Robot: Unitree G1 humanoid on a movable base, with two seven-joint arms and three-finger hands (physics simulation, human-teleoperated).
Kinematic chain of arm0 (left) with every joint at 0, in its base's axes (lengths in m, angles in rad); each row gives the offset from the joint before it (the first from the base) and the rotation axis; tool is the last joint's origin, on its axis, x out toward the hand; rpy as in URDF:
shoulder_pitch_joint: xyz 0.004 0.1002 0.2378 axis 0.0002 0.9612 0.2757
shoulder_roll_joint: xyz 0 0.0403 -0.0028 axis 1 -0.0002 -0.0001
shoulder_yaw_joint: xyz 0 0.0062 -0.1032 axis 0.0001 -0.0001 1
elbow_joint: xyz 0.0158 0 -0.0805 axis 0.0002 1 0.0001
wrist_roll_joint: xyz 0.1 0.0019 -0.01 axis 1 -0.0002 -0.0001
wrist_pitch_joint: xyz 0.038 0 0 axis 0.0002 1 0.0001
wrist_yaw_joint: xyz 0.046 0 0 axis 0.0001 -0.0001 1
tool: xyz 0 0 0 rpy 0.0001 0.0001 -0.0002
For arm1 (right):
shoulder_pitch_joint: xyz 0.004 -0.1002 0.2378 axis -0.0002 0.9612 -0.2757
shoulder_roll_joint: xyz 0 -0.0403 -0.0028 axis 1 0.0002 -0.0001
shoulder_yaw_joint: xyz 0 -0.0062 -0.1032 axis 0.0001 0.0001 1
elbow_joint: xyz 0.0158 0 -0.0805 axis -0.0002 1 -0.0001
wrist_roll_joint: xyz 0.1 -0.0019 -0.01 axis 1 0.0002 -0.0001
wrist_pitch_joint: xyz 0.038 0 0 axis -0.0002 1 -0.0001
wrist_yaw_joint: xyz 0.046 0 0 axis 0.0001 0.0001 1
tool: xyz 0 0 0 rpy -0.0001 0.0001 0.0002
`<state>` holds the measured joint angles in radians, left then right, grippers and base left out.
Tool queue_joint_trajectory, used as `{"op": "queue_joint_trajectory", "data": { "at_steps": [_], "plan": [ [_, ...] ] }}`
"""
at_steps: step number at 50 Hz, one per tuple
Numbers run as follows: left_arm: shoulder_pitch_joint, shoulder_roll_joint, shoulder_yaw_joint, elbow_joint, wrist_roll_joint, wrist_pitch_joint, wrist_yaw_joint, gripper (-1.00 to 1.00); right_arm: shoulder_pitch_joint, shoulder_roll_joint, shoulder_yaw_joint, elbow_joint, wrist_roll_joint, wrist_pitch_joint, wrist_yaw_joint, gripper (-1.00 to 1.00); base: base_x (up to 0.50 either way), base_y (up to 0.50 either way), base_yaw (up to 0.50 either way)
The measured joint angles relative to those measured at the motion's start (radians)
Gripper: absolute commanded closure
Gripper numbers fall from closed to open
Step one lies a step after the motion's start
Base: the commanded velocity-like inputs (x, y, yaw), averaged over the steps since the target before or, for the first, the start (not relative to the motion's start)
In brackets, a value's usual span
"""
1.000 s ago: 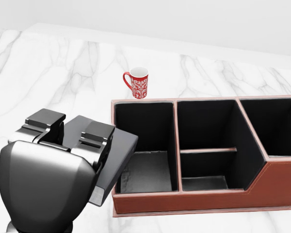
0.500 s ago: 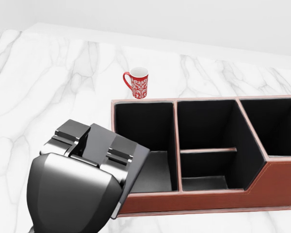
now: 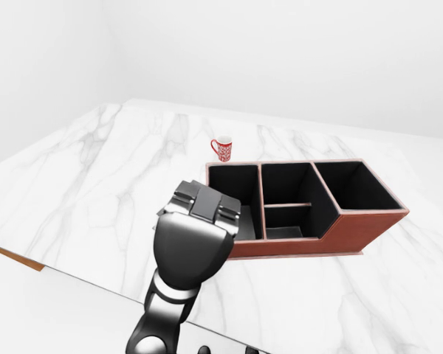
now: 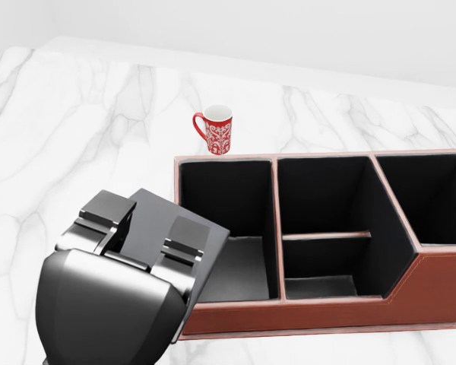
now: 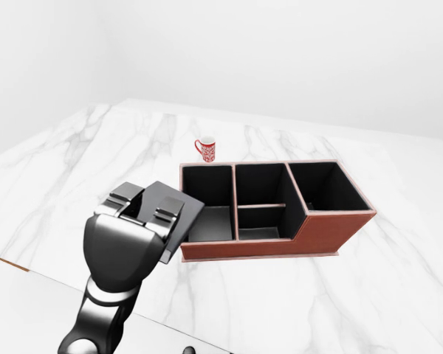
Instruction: Pick up the book and place it in the left compartment of the caddy.
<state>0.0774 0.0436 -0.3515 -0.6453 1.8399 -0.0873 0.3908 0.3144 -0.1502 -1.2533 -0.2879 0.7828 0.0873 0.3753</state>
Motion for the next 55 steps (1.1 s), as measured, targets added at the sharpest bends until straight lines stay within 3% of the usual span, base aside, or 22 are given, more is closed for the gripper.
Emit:
{"op": "queue_joint_trajectory", "data": {
  "at_steps": [23, 55],
  "plan": [
    [-0.029, -0.018, -0.015, 0.044, 0.006, 0.000, -0.001, 1.00, 0.001, 0.003, 0.001, -0.003, 0.000, 0.000, 0.001, -1.00, 0.00, 0.00, 0.00],
    [-0.235, -0.122, -0.005, 0.360, -0.056, 0.000, -0.083, 1.00, 0.000, 0.006, 0.004, -0.008, -0.006, 0.000, 0.007, -1.00, 0.00, 0.00, 0.00]
  ]
}}
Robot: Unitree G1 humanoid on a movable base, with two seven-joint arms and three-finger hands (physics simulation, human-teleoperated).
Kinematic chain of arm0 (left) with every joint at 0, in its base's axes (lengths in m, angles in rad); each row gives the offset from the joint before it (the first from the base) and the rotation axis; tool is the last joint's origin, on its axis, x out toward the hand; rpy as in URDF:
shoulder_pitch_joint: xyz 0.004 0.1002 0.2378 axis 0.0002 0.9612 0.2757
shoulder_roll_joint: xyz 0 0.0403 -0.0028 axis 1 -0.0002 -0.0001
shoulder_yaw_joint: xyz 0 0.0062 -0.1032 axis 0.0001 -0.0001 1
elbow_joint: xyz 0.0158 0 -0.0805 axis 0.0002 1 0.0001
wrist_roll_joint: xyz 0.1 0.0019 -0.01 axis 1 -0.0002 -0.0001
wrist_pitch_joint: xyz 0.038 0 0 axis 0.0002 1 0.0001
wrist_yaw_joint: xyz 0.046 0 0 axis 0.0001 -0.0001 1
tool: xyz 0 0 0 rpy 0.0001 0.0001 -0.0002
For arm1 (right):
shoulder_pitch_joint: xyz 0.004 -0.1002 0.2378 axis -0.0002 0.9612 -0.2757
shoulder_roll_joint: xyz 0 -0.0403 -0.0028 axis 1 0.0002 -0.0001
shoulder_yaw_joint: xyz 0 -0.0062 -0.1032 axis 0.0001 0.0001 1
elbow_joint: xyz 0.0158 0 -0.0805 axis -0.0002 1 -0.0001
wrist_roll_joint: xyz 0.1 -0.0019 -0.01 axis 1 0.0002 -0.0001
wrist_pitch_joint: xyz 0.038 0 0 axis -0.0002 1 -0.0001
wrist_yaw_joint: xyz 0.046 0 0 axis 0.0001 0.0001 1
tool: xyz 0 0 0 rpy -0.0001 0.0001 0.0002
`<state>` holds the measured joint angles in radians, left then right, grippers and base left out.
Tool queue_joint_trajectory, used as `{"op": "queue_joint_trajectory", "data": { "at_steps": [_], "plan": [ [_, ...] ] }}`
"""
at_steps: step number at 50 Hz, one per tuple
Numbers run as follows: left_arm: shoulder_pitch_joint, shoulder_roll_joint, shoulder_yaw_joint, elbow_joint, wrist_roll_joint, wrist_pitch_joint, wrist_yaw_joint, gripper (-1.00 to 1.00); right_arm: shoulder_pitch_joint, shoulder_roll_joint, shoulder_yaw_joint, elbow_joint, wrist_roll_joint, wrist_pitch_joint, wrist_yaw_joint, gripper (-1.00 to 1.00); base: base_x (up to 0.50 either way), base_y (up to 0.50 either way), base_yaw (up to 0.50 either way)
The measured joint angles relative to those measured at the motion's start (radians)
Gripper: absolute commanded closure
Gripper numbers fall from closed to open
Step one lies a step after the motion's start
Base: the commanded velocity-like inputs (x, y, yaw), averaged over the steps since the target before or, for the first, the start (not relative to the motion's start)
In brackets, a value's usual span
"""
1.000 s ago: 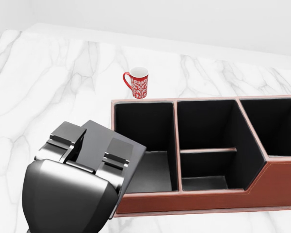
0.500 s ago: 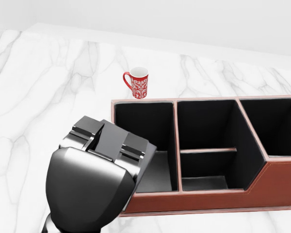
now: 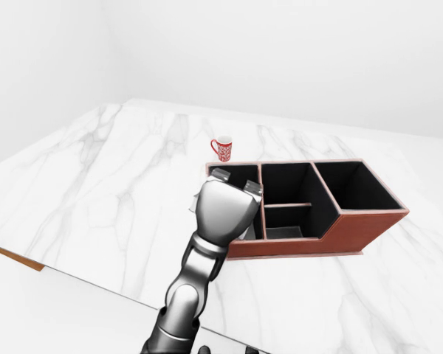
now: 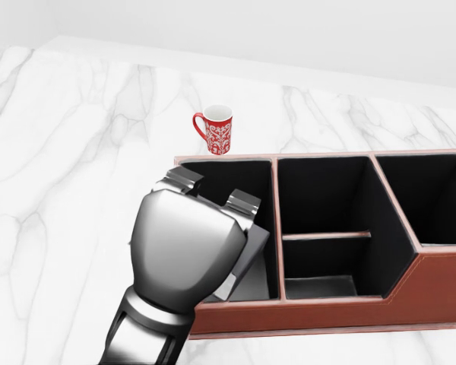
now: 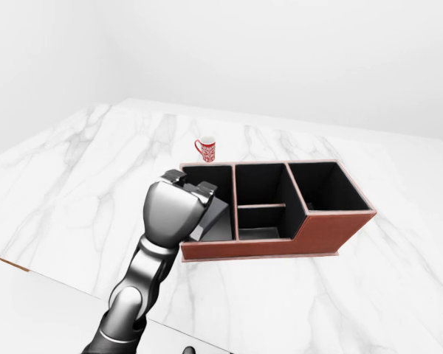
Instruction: Pick up the book and place it in the left compartment of the caddy.
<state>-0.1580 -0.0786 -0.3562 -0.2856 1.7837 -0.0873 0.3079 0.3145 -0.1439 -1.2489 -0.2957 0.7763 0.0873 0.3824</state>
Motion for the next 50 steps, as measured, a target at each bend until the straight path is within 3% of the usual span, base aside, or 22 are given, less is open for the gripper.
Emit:
{"op": "queue_joint_trajectory", "data": {
  "at_steps": [30, 50],
  "plan": [
    [-0.143, -0.064, 0.025, 0.267, -0.065, 0.000, -0.081, 1.00, 0.001, 0.001, 0.000, 0.000, 0.000, 0.000, 0.003, -1.00, 0.00, 0.00, 0.00],
    [-0.199, -0.087, 0.027, 0.327, -0.038, 0.022, -0.138, 1.00, 0.001, 0.002, 0.001, -0.001, -0.001, 0.000, 0.003, -1.00, 0.00, 0.00, 0.00]
  ]
}}
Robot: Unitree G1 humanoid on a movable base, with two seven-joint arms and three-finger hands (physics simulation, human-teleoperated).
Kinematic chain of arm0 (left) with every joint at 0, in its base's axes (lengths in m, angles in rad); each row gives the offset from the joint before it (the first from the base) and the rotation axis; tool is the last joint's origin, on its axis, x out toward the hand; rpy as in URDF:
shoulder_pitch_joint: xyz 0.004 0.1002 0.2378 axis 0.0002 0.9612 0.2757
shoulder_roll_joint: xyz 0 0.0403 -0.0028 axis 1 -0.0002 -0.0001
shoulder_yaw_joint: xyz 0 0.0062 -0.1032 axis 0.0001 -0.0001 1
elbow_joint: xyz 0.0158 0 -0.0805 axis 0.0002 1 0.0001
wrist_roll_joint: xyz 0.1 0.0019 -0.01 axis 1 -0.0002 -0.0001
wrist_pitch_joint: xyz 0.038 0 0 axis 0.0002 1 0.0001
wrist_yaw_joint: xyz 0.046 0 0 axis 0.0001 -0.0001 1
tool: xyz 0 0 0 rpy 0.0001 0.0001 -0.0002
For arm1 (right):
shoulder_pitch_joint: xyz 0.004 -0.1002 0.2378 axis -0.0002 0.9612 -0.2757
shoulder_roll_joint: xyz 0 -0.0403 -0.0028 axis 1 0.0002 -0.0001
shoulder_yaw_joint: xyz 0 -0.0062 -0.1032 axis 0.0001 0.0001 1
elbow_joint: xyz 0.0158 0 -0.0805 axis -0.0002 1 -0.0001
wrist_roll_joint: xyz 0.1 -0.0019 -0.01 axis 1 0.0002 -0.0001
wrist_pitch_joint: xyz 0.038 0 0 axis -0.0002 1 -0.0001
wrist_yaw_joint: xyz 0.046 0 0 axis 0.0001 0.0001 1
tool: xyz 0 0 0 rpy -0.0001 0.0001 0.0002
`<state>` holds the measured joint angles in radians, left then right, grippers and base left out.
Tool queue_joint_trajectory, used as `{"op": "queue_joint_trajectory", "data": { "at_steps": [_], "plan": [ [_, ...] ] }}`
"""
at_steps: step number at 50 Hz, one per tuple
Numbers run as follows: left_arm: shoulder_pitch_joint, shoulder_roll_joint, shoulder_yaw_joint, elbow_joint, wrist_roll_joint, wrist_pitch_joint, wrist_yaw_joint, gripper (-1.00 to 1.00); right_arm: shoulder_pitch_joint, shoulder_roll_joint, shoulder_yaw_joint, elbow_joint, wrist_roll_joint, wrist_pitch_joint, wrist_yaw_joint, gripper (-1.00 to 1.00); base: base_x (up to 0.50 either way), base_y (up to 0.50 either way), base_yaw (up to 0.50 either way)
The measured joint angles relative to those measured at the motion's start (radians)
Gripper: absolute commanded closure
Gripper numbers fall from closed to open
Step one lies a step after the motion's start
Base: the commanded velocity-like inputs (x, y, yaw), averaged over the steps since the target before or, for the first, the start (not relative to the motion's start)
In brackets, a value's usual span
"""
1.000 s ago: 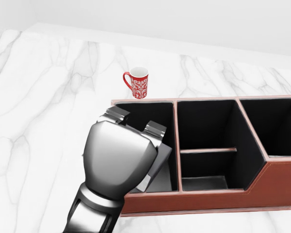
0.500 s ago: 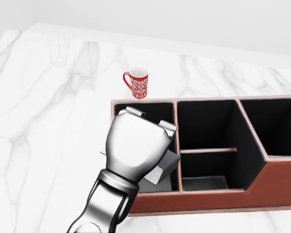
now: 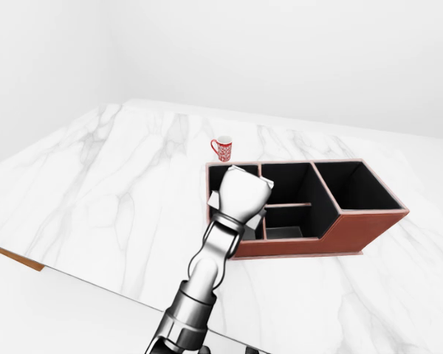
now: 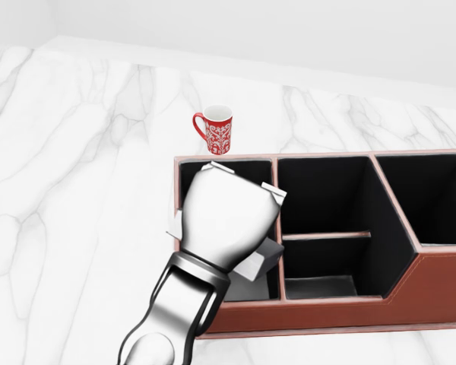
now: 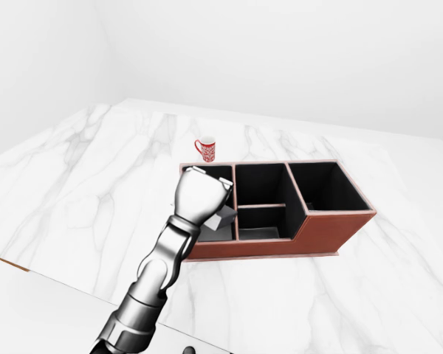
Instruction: Pick up the book and place it in the left compartment of the caddy.
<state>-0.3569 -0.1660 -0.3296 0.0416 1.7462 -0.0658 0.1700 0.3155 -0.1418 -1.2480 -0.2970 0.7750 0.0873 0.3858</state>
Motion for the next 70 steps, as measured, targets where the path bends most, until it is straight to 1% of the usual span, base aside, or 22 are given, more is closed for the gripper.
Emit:
{"op": "queue_joint_trajectory", "data": {
  "at_steps": [14, 21, 33, 43, 50, 60, 70],
  "plan": [
    [-0.004, -0.007, -0.003, -0.014, 0.041, 0.024, -0.028, 1.00, 0.000, 0.001, 0.000, -0.001, -0.002, 0.000, 0.001, -1.00, 0.00, 0.00, 0.00],
    [-0.002, -0.010, -0.006, -0.025, 0.055, 0.030, -0.042, 1.00, 0.000, 0.002, 0.002, 0.000, -0.004, 0.000, 0.002, -1.00, 0.00, 0.00, 0.00],
    [-0.027, -0.005, 0.013, 0.058, 0.052, 0.051, -0.027, 1.00, -0.001, 0.002, 0.007, 0.004, -0.008, 0.000, 0.002, -1.00, 0.00, 0.00, 0.00],
    [-0.044, 0.003, 0.026, 0.104, 0.047, 0.070, -0.030, 1.00, -0.001, 0.002, 0.007, 0.004, -0.008, 0.000, 0.003, -1.00, 0.00, 0.00, 0.00],
    [-0.062, 0.005, 0.035, 0.146, 0.038, 0.077, -0.024, 1.00, 0.000, 0.002, 0.006, 0.003, -0.008, 0.000, 0.002, -1.00, 0.00, 0.00, 0.00],
    [-0.140, 0.002, 0.054, 0.361, 0.004, 0.085, 0.047, 1.00, -0.002, 0.000, 0.007, 0.007, -0.010, 0.000, 0.001, -1.00, 0.00, 0.00, 0.00],
    [-0.197, 0.000, 0.062, 0.526, -0.023, 0.098, 0.100, 1.00, -0.002, 0.000, 0.008, 0.008, -0.012, 0.000, 0.000, -1.00, 0.00, 0.00, 0.00]
  ]
}}
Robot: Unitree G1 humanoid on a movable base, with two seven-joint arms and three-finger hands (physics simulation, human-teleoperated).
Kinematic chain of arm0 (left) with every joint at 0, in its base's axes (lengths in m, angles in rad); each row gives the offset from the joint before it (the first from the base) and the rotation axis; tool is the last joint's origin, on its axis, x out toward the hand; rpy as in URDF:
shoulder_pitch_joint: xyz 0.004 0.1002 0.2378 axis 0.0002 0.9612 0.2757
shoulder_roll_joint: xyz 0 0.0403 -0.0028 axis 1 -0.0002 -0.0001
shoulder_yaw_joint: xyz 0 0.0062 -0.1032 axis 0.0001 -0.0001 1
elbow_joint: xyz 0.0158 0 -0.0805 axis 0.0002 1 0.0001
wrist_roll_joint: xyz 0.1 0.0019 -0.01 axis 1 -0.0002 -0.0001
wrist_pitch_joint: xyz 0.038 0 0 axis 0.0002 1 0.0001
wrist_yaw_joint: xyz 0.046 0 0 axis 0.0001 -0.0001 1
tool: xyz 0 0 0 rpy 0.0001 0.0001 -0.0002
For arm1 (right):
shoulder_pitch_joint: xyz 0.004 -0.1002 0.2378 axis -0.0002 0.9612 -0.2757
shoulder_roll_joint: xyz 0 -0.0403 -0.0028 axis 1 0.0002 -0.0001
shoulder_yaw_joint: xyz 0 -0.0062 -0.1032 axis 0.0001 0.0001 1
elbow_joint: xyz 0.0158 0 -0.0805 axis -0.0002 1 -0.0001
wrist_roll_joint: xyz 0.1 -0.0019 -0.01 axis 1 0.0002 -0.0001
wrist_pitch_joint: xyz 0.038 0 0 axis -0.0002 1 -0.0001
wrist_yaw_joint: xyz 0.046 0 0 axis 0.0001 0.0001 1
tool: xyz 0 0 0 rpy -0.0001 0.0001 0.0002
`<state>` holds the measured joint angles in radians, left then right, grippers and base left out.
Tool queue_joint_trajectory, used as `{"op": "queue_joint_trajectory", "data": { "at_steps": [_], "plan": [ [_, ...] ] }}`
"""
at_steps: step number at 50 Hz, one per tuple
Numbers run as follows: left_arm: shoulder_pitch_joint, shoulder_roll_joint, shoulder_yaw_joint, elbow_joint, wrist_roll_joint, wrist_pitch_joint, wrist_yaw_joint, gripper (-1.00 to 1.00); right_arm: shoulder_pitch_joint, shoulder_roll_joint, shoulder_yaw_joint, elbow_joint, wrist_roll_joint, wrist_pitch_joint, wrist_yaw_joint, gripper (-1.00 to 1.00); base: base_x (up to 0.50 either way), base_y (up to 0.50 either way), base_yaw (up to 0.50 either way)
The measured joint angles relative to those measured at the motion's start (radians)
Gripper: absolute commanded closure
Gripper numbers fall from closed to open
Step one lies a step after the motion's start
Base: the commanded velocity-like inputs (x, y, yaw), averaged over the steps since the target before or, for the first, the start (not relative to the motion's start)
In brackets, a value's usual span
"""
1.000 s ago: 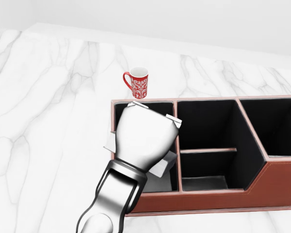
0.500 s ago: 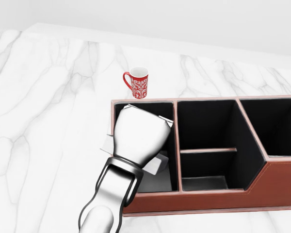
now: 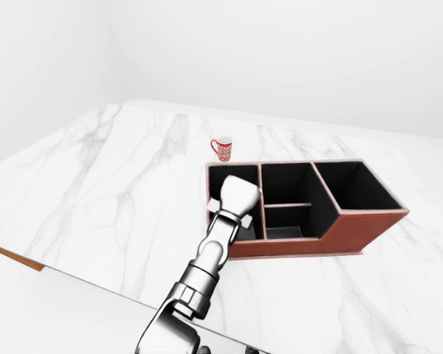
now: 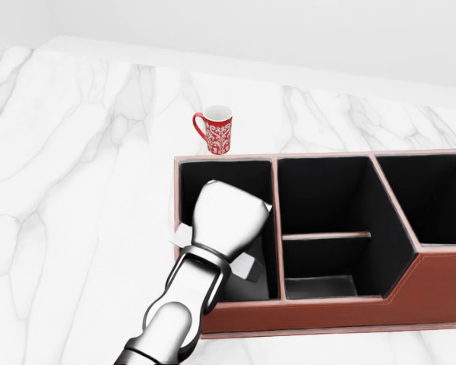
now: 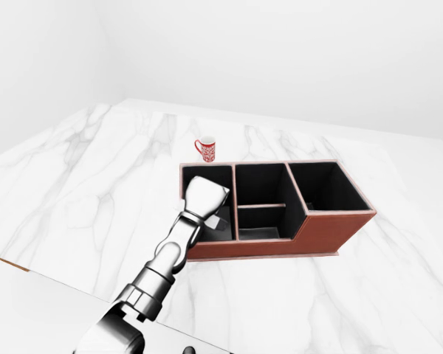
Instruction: Pick up the book and place it in the left compartment of the caddy.
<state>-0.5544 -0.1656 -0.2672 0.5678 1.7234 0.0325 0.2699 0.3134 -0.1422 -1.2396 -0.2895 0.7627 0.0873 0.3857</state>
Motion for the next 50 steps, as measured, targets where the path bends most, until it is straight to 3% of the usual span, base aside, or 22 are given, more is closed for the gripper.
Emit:
{"op": "queue_joint_trajectory", "data": {
  "at_steps": [26, 37, 50],
  "plan": [
    [-0.164, -0.015, -0.020, 0.398, -0.054, 0.040, 0.162, 1.00, -0.001, -0.001, 0.002, 0.004, -0.005, 0.000, 0.000, -1.00, 0.00, 0.00, 0.00],
    [-0.204, -0.018, -0.033, 0.515, -0.089, 0.037, 0.210, 1.00, -0.001, -0.001, 0.004, 0.007, -0.008, 0.000, 0.000, -1.00, 0.00, 0.00, 0.00],
    [-0.224, -0.016, -0.037, 0.571, -0.121, 0.016, 0.243, 1.00, 0.000, 0.002, 0.005, 0.007, -0.010, 0.000, 0.001, -1.00, 0.00, 0.00, 0.00]
  ]
}}
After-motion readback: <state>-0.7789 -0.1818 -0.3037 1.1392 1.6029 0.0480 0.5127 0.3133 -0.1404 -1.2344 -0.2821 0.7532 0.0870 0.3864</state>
